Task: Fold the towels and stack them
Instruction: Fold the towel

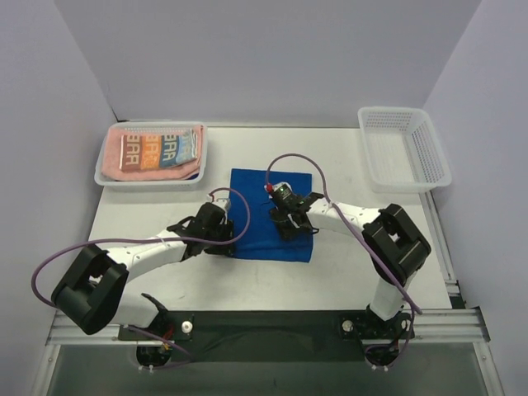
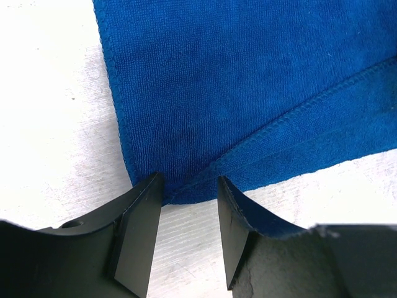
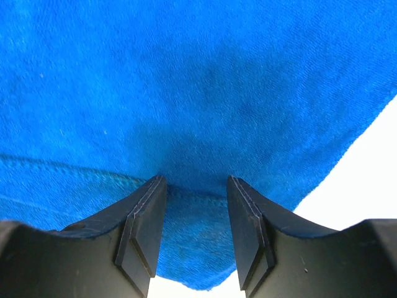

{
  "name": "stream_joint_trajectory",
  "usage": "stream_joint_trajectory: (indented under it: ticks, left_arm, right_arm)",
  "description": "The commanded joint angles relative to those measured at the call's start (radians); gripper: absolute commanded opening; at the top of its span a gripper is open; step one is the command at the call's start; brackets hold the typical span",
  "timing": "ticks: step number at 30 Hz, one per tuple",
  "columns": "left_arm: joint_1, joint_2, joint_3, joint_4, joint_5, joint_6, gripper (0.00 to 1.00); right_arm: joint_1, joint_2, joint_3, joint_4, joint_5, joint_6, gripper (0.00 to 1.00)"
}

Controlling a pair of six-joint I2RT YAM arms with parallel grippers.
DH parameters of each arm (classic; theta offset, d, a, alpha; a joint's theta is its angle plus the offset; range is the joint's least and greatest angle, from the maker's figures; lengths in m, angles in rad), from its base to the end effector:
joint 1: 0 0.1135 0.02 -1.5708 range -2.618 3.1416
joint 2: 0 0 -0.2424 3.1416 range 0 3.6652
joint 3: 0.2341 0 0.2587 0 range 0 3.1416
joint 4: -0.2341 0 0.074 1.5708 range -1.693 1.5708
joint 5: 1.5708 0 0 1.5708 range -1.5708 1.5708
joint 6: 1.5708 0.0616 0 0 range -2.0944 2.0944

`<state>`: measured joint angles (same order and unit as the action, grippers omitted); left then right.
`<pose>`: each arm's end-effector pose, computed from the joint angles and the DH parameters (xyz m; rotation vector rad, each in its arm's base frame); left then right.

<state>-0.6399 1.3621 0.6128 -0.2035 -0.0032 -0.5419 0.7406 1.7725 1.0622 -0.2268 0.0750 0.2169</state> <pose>0.2195 -0.1631 0.1127 0.1255 2.5862 -0.4570 0.2826 0.2521 0.1233 -0.6248 2.4515 0.2979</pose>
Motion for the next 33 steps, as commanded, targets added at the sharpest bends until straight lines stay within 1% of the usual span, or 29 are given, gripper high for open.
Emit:
stream_joint_trajectory:
  ticks: [1, 6, 11, 14, 18, 19, 26, 33]
  left_arm:
    - [0.0, -0.011, -0.01, 0.015, 0.003, -0.012, 0.5]
    - [0.0, -0.008, -0.005, 0.013, 0.003, -0.015, 0.5]
    - [0.002, -0.009, -0.007, 0.015, 0.025, -0.018, 0.5]
    - [0.0, -0.012, -0.007, 0.015, 0.028, -0.018, 0.5]
    - [0.002, -0.02, -0.011, 0.01, 0.026, -0.015, 0.49]
    - [0.002, -0.021, -0.013, 0.012, 0.026, -0.015, 0.48]
    - [0.002, -0.023, -0.024, 0.01, 0.028, -0.016, 0.45]
    - [0.002, -0.02, -0.018, 0.007, 0.029, -0.015, 0.45]
  right_arm:
    - [0.008, -0.07, -0.03, -0.046, 0.017, 0.013, 0.43]
    - [0.017, -0.119, -0.056, -0.051, -0.004, 0.015, 0.43]
    - [0.02, -0.124, -0.074, -0.049, -0.04, 0.019, 0.43]
    - [0.017, -0.119, -0.082, -0.045, -0.012, 0.007, 0.43]
    - [-0.033, -0.142, -0.091, -0.042, -0.003, -0.001, 0.42]
    - [-0.043, -0.146, -0.094, -0.04, -0.009, -0.01, 0.42]
    - [-0.145, -0.162, -0.11, -0.02, -0.132, -0.05, 0.39]
    - [-0.172, -0.148, -0.136, -0.017, -0.167, -0.056, 0.36]
